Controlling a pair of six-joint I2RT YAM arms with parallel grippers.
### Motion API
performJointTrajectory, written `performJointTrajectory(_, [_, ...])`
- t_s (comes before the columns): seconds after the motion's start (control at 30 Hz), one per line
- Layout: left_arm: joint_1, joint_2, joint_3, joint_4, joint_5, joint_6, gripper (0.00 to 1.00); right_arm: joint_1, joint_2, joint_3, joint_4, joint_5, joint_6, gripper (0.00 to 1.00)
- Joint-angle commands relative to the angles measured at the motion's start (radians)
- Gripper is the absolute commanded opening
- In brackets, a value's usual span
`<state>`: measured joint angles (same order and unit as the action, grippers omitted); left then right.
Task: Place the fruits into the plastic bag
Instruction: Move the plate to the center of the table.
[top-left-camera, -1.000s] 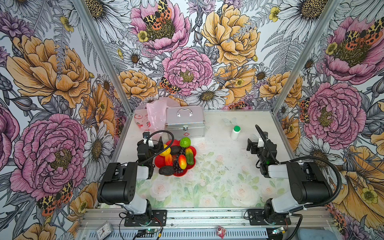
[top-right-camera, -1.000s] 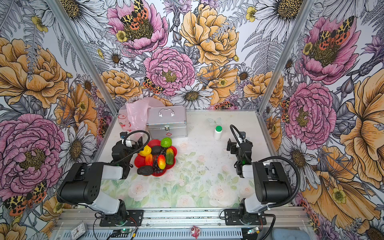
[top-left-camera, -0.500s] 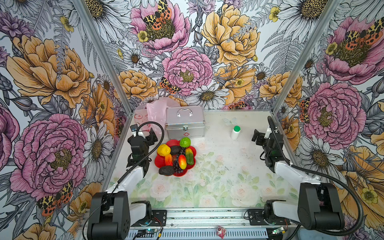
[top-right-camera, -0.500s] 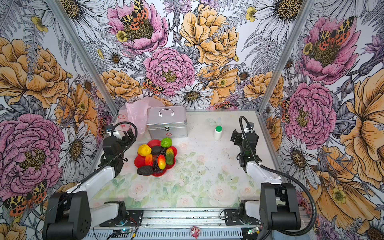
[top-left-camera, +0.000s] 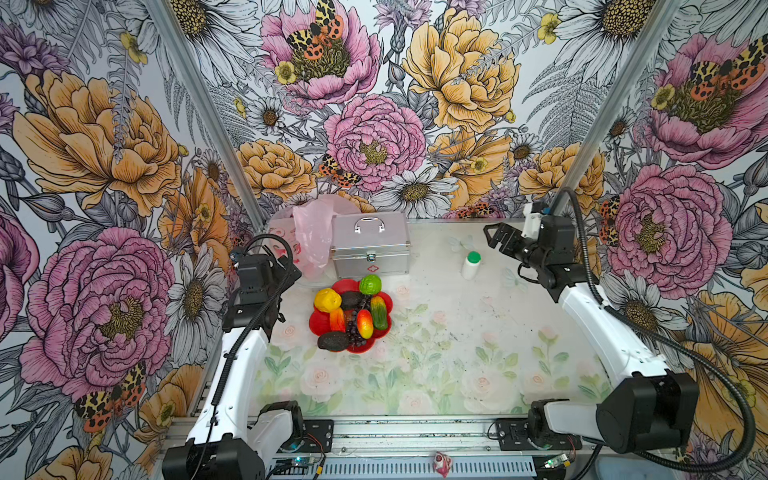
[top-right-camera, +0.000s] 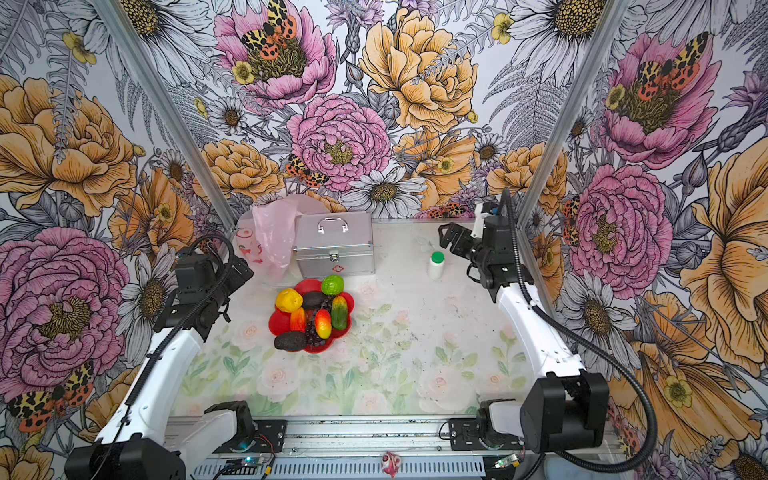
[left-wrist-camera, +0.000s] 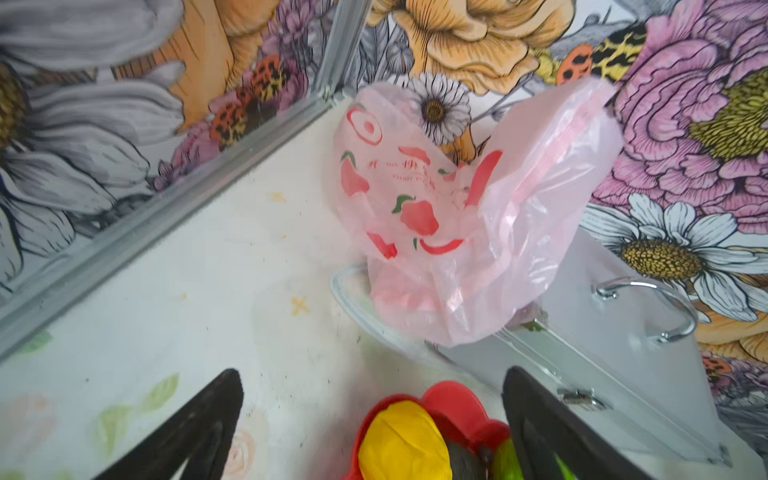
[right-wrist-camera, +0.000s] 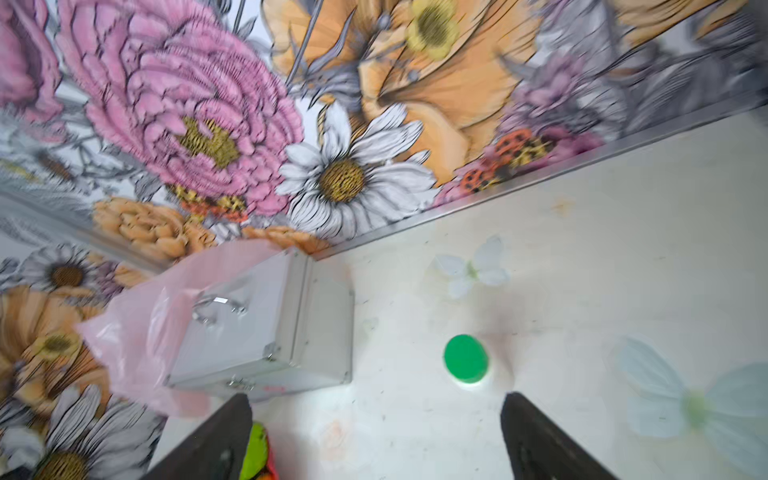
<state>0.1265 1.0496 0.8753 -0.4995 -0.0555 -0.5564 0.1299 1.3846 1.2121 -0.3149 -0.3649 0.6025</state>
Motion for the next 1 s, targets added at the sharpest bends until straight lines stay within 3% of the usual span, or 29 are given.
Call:
performJointTrajectory(0.0, [0.031,0.041,-0.008,-0.127,0.230,-0.094,0.99,0.085,0.099,0.071,-0.113,-0.220,0.101,0.88])
performJointTrajectory(0.17, [0.067,0.041,-0.080,-0.094,0.376,-0.149,0.99,0.205,0.239,0.135,-0.123,-0.273,0.114,0.80])
performJointTrajectory(0.4, [0.132,0.094,-0.220,0.110,0.563,-0.279,0.99,0.331,0.435,0.176,-0.125,-0.314,0.114,0.69])
performJointTrajectory(0.77, [0.166,0.147,-0.226,0.133,0.594,-0.246,0.98,0.402,0.593,0.209,-0.122,-0.317,0.072,0.49])
performJointTrajectory(0.97, [0.165,0.158,-0.234,0.133,0.598,-0.237,0.98,0.412,0.654,0.252,-0.122,-0.326,0.071,0.44])
